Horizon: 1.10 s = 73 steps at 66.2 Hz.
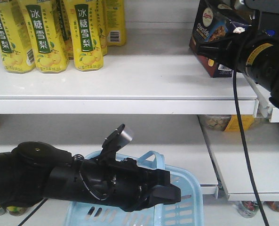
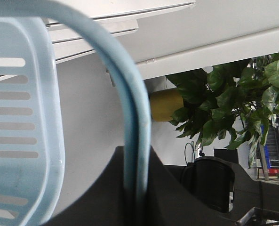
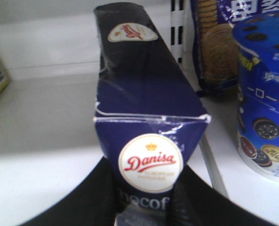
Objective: Left arm holds basket, right arm returns cookies
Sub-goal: 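Place the box upright on the upper shelf with the right gripper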
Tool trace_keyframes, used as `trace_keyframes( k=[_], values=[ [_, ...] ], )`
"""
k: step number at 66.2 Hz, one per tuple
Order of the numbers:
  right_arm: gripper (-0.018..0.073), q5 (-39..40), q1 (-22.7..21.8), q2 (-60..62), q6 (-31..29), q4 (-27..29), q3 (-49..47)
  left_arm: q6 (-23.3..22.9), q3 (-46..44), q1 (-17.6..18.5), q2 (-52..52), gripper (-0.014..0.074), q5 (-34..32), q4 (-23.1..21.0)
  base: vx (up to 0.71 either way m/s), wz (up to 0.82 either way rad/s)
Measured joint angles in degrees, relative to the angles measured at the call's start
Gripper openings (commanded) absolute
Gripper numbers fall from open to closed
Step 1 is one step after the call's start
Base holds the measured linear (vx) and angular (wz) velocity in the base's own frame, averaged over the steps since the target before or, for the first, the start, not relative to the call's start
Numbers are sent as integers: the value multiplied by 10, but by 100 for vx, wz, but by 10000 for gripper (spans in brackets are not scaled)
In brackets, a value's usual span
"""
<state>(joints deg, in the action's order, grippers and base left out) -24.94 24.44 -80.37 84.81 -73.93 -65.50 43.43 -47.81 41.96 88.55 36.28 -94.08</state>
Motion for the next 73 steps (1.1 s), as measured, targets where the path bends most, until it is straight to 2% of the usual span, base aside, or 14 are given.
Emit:
trace_keyframes(
  k=[8,23,57,65,73],
  values=[
    [158,-3,0,-12,16,-18,-4,0,0,0,0,-6,0,0,0,0],
    [188,17,2,-13,9,-12,-6,0,0,0,0,-6,0,0,0,0],
    [464,-15,20,-4,-7,18,4,0,0,0,0,-6,0,0,0,0],
    [488,-26,20,15,-10,29,4,0,0,0,0,-6,0,0,0,0],
    [488,-21,20,41,-39,60,4,0,0,0,0,-6,0,0,0,0]
  ],
)
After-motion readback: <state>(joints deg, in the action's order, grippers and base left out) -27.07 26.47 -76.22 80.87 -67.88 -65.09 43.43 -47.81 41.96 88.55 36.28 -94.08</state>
